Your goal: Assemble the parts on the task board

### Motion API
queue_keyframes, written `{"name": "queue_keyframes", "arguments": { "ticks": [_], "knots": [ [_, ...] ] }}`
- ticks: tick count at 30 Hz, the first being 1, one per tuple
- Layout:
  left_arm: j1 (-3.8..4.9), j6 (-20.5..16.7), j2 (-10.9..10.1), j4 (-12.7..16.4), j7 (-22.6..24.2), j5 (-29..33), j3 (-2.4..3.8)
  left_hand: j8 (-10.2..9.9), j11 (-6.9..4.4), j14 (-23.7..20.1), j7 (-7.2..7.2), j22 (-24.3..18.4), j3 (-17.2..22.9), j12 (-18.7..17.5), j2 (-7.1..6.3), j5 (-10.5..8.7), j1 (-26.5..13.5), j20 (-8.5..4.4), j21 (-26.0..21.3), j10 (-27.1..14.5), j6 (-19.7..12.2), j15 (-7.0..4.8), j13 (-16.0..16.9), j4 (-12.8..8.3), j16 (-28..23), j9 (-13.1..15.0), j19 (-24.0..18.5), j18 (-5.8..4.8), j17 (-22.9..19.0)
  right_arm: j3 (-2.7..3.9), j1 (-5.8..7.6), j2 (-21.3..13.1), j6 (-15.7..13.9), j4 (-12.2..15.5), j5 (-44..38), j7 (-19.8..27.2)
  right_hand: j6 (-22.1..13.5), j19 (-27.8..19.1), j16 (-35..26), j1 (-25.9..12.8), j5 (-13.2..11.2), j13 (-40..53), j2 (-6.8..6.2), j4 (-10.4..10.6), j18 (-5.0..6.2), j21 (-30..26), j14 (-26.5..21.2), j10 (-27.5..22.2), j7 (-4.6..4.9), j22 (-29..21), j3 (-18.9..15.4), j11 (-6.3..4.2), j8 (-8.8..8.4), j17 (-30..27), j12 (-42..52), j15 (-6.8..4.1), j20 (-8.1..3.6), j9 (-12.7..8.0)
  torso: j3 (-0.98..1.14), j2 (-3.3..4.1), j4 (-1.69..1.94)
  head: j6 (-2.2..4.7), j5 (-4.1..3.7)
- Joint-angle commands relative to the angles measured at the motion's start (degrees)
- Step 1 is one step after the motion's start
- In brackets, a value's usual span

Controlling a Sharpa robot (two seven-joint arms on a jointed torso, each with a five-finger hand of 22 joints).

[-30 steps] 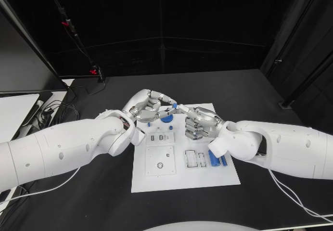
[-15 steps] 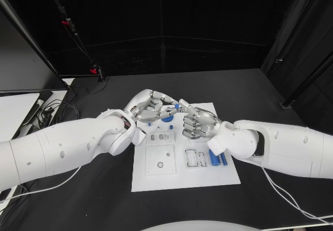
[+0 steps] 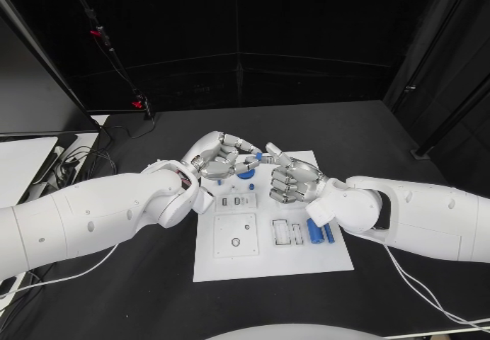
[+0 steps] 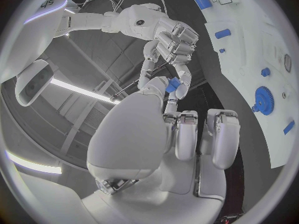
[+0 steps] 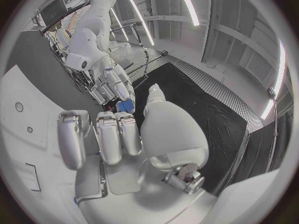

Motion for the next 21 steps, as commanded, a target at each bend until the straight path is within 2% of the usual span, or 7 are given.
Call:
{"name": "queue_keyframes", "arguments": {
  "ticks": [1, 10, 21],
  "knots": [
    [0.06, -0.37, -0.20, -0.25, -0.91, 0.40, 0.00, 0.23, -0.14, 5.99, -1.32, 15.10, -0.20, 0.20, 0.56, 0.36, 0.17, -0.52, 0.18, 6.19, 1.34, -0.16, 15.08, -0.17, 0.05, 0.08, 5.98, -0.38, 15.10, 0.07, 0.12, -0.09, 0.33, 0.20, 1.08, 0.25, -0.48, 3.20, 0.14, -0.35, 0.25, 15.09, 0.42, -0.53, 0.47, 0.05, 6.06, 6.06, 0.66, 13.89, -0.07, 0.26, 1.08, 15.09, 0.19, 0.43, 0.43, 0.29, 0.00, -0.02, -0.02, -0.01, 0.01],
    [0.06, -0.84, -0.37, -0.29, -0.86, 0.40, 0.00, 0.09, -0.06, 5.99, -1.22, 15.10, -0.37, 0.20, 0.65, 0.43, 0.19, -0.50, 0.18, 6.19, 1.06, -0.13, 15.08, -0.21, 0.05, 0.03, 5.98, -0.38, 15.10, 0.07, 0.12, -0.25, -0.49, 0.01, 1.14, 0.02, -0.50, 3.20, 0.14, -0.42, 0.42, 15.09, 0.56, -0.69, 0.47, 0.06, 6.06, 6.06, 0.71, 13.89, -0.15, 0.36, 2.34, 15.09, 0.19, 0.52, 0.50, 0.64, -0.01, -0.02, 0.00, 0.04, 0.02],
    [0.06, -1.09, -0.73, -0.24, -1.31, 0.40, 0.00, 0.07, -0.04, 5.99, -1.20, 15.10, -0.40, 0.20, 0.71, 0.46, 0.21, -0.50, 0.18, 6.19, 0.99, -0.12, 15.08, -0.22, 0.05, 0.02, 5.98, -0.38, 15.10, 0.07, 0.12, -0.29, -1.03, -0.08, 1.15, -0.05, -0.54, 3.18, 0.14, -0.41, 0.50, 15.09, 0.61, -0.76, 0.48, 0.04, 6.06, 6.06, 0.71, 13.88, -0.16, 0.37, 2.66, 15.09, 0.19, 0.54, 0.52, 0.73, 0.00, 0.01, 0.02, -0.01, 0.17]
  ]
}}
